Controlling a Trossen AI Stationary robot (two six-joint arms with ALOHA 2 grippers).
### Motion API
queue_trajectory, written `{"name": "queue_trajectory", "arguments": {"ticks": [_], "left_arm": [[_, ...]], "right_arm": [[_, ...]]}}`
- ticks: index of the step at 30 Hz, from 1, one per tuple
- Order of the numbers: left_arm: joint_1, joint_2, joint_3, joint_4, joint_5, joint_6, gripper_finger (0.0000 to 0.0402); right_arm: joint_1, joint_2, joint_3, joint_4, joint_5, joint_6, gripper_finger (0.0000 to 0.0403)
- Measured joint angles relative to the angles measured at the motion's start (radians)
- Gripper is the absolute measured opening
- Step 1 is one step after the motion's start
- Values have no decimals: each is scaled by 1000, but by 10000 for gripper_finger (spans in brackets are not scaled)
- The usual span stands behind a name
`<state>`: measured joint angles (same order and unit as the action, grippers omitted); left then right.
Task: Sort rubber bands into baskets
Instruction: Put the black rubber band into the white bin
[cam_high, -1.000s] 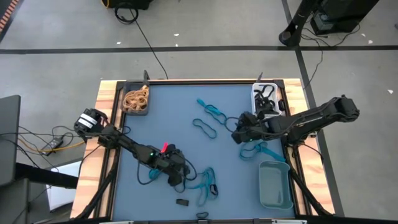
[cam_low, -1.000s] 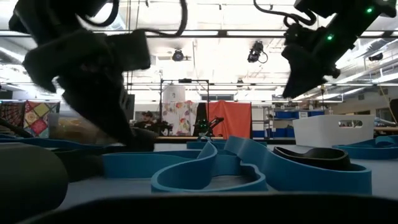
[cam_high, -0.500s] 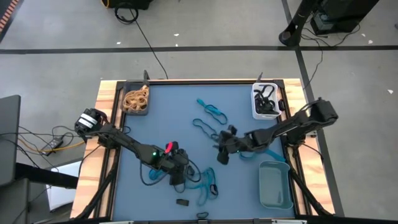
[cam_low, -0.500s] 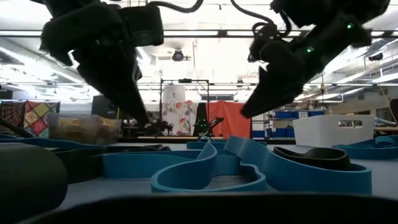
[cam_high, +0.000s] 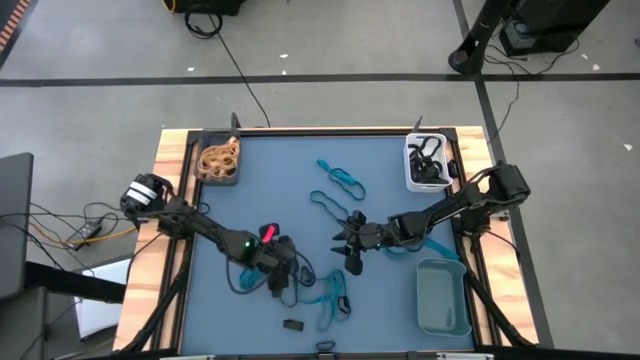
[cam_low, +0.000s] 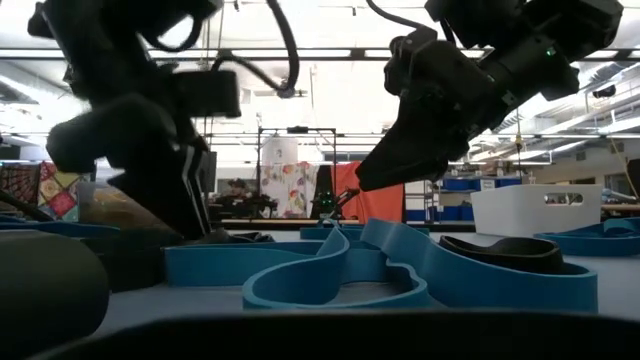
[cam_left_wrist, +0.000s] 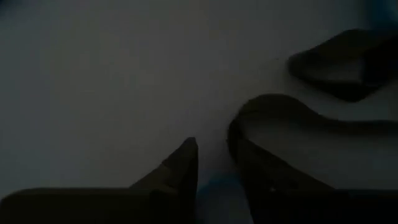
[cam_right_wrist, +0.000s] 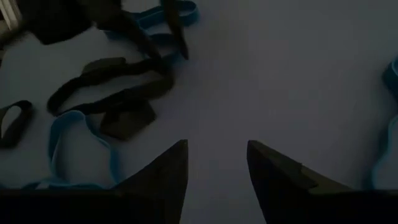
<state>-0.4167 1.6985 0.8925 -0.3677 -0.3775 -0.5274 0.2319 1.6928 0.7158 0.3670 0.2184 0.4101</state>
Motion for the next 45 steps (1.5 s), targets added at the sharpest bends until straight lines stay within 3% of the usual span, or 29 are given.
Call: {"name": "queue_trajectory", "arguments": {"ticks": [5, 12, 22, 34, 40, 45], "left_arm": [[18, 0, -38, 54, 15, -8, 106], [23, 0, -46, 139, 51, 0, 9], [24, 0, -45, 306, 55, 94, 3], [24, -3, 22, 401, -73, 221, 1], [24, -5, 80, 431, -78, 311, 1], [24, -5, 103, 418, -84, 315, 1]], "right_arm": [[0, 0, 0, 6, 0, -10, 176], [0, -1, 0, 6, -3, -13, 176], [0, -1, 0, 6, -6, -14, 165], [22, -2, 1, 95, -5, -73, 164], [65, -2, 1, 137, -6, -137, 187], [73, 7, 1, 139, 6, -153, 229]]}}
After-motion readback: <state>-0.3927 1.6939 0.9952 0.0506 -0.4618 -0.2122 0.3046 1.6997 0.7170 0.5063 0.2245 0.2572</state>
